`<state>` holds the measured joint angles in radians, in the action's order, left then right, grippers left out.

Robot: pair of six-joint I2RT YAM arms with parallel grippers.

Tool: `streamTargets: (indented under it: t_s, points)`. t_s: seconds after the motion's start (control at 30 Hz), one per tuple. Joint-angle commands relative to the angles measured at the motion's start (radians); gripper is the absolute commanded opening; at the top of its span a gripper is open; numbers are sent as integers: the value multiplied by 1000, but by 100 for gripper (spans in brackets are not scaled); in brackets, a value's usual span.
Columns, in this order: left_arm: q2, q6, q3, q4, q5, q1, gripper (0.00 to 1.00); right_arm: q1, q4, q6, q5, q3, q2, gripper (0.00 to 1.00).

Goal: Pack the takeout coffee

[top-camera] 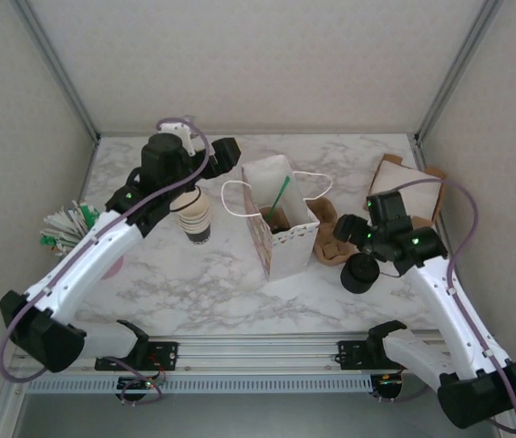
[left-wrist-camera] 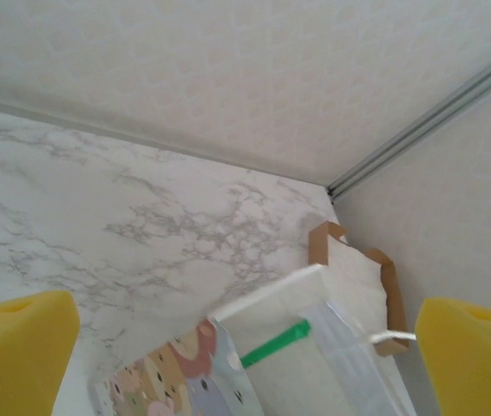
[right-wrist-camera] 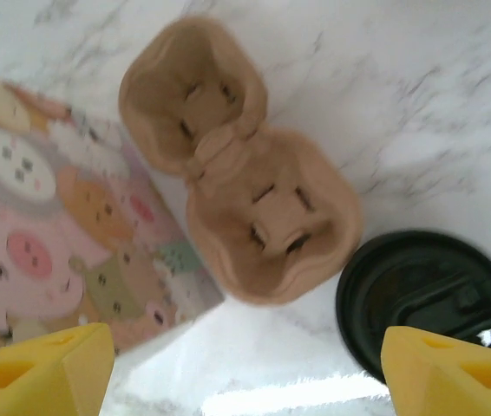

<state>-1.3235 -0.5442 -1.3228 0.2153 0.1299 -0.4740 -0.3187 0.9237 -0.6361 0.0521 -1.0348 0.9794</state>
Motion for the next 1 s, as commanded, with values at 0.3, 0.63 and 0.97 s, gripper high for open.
streamTargets:
  t_s: [0.3, 0.63, 0.97]
  points:
    - [-149, 43, -46, -20, 174, 77, 100, 325, -107, 115, -47, -281, 381, 77]
    - [-124, 37, 42, -61, 222, 113, 100, 392, -204, 135, -201, -536, 810, 75]
    - [-104, 44, 86, -66, 237, 126, 100, 391, -94, 184, -237, -785, 1096, 77]
